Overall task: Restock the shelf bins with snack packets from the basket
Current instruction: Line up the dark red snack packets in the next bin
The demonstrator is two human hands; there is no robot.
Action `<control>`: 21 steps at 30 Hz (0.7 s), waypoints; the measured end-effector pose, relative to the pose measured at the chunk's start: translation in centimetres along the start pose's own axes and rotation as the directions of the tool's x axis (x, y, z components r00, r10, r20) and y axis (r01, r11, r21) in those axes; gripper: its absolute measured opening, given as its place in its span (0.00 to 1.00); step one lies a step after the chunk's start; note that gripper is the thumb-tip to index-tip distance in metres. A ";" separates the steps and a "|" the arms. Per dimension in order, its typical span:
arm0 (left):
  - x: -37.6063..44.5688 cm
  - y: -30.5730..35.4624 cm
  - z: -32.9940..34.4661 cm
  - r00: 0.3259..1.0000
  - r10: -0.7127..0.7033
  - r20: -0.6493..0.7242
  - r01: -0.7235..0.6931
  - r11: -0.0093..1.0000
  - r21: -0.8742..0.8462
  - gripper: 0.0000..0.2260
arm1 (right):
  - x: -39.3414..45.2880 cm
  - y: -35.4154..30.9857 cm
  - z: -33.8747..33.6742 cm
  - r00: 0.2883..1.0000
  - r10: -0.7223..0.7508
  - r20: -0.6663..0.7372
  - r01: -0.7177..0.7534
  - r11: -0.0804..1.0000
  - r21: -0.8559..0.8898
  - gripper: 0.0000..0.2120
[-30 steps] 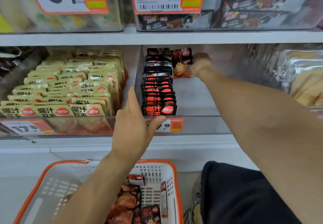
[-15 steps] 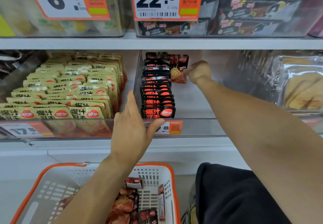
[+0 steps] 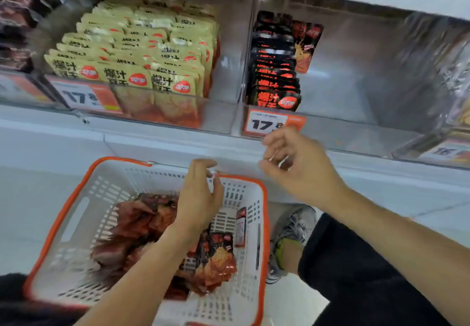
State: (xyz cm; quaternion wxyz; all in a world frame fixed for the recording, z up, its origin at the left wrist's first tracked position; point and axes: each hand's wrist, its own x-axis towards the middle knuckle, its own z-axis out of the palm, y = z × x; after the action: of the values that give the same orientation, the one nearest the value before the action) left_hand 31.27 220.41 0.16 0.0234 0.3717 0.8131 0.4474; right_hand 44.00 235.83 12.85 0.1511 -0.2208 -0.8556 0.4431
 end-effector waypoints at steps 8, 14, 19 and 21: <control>-11.9 -13.8 2.5 0.618 -0.637 0.461 0.363 0.751 0.551 0.24 | -2.8 11.9 19.2 0.628 0.512 0.587 -0.290 0.853 -0.434 0.11; -15.7 -16.8 1.2 0.507 -0.700 0.502 0.475 0.714 0.515 0.26 | -4.6 19.2 24.6 0.540 0.669 0.512 -0.349 0.731 -0.586 0.39; -15.9 -17.6 2.0 0.546 -0.663 0.511 0.444 0.747 0.495 0.20 | -4.0 21.9 27.0 0.567 0.632 0.528 -0.219 0.734 -0.643 0.41; -15.6 -17.7 2.5 0.569 -0.653 0.500 0.460 0.756 0.465 0.16 | -3.7 22.0 27.3 0.596 0.614 0.517 -0.107 0.699 -0.707 0.38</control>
State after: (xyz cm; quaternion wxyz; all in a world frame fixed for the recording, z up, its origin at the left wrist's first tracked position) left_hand 33.14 206.68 -19.13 0.3844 0.2205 0.8851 0.1419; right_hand 40.17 226.32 -20.87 -0.3782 -0.2432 -0.8673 0.2134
